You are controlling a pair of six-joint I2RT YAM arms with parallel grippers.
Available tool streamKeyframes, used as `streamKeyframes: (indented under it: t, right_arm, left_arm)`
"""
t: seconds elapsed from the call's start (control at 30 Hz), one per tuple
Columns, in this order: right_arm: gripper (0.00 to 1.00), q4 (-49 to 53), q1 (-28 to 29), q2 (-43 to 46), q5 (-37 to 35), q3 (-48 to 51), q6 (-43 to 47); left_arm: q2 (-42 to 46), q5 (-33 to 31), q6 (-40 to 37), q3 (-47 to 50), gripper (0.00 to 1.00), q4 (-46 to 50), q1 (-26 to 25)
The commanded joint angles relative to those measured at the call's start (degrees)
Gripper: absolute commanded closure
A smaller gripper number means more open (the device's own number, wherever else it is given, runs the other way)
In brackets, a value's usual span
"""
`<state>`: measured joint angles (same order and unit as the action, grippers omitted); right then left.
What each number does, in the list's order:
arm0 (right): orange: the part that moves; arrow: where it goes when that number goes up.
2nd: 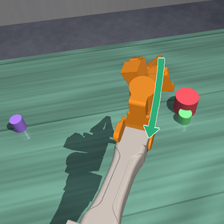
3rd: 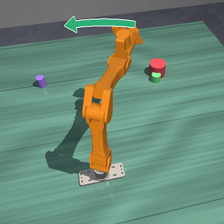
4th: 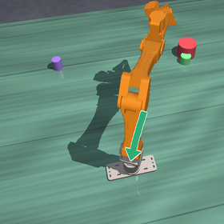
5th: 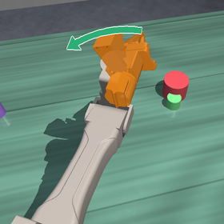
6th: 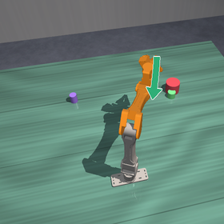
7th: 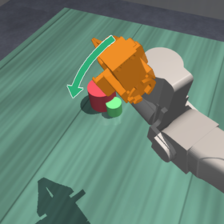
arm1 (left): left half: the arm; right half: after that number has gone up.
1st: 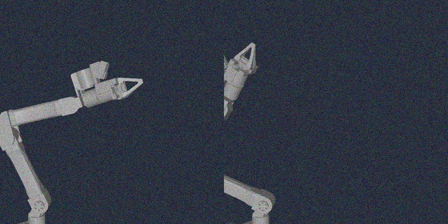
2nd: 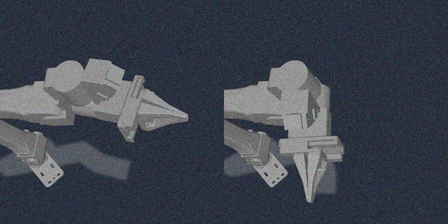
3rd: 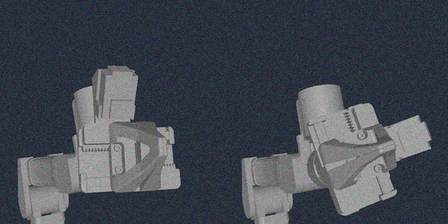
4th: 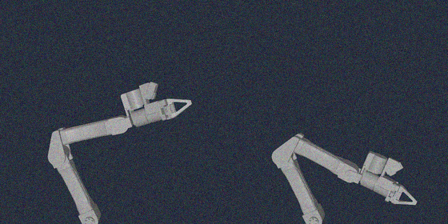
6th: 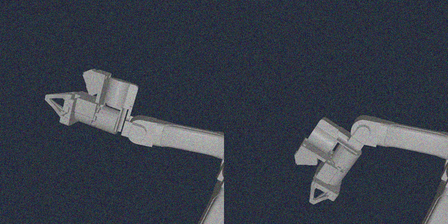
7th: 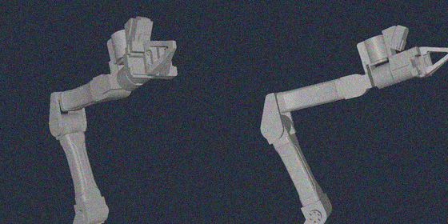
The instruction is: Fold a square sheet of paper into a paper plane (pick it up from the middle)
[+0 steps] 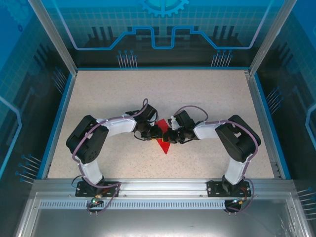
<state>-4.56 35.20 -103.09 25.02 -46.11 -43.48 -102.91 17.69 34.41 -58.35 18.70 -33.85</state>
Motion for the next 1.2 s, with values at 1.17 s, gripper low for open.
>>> streamKeyframes:
  t: [1.17]
  right_arm:
    - [1.0,4.0,-0.8,-0.1,0.1,1.9,1.5]
  left_arm:
    - [-0.1,2.2,-0.5,1.8,0.86,-0.4,0.3]
